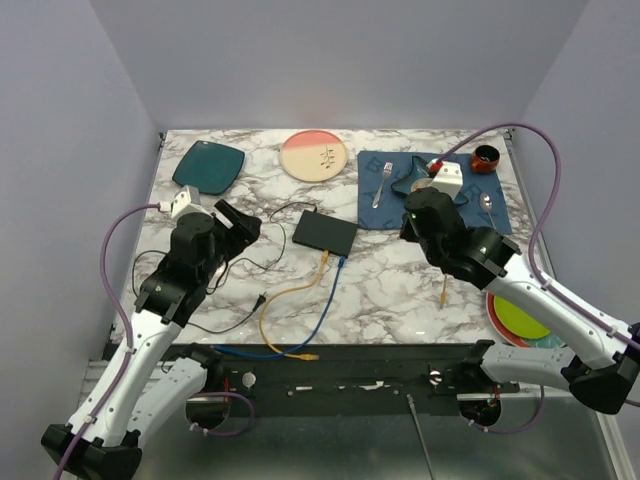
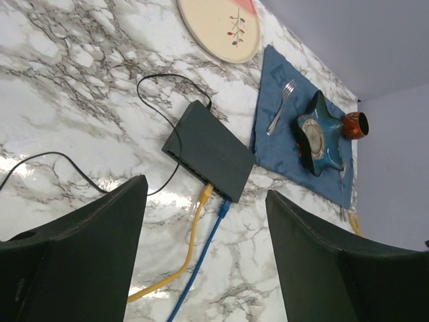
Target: Pull the plug from the switch port
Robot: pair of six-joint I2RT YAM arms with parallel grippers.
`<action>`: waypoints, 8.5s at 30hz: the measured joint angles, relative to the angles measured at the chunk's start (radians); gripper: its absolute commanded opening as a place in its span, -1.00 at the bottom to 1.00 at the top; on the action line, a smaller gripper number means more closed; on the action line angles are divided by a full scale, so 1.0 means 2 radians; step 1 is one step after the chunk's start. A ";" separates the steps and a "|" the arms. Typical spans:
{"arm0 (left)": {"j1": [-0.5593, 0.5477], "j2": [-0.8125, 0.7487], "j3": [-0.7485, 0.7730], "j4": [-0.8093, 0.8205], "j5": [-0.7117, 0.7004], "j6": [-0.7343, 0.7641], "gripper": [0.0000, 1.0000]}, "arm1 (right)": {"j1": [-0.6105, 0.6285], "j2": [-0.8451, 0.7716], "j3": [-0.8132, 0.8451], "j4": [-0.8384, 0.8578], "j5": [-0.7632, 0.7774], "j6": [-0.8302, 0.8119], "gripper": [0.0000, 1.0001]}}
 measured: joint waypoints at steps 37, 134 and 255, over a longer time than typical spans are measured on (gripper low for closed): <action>-0.057 0.033 -0.107 0.149 0.095 -0.043 0.47 | -0.106 0.200 -0.053 0.192 -0.347 0.003 -0.41; -0.146 0.049 -0.202 0.193 0.073 -0.080 0.42 | -0.192 -0.010 -0.097 -0.115 -0.168 -0.020 0.71; -0.047 0.550 -0.159 0.667 0.233 -0.188 -0.14 | -0.152 0.420 -0.006 0.310 -0.491 0.060 -0.99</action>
